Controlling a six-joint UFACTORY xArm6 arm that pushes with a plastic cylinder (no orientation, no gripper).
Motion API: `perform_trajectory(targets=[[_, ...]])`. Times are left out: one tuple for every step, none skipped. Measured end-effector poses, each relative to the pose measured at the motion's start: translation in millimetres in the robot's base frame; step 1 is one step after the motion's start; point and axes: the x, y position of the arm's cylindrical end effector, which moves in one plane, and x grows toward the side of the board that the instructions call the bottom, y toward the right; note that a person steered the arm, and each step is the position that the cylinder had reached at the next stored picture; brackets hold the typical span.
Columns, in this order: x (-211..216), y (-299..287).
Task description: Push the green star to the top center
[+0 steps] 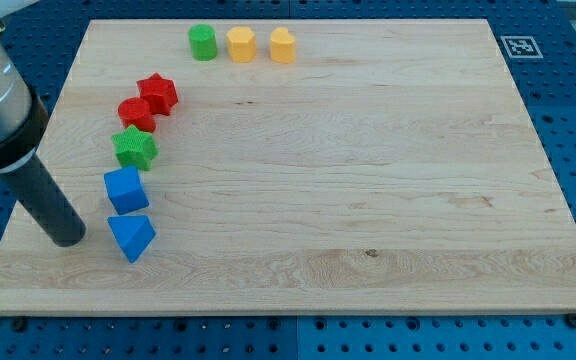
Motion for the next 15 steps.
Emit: perform_trajectory(targets=[[-42, -17], [-72, -33], [-96, -48], [-97, -48], [-103, -34], [-108, 14], [-108, 63], [-107, 94], [-100, 107], [-81, 107], [-75, 125], [-63, 156], [-37, 181], [-35, 210], [-36, 238]])
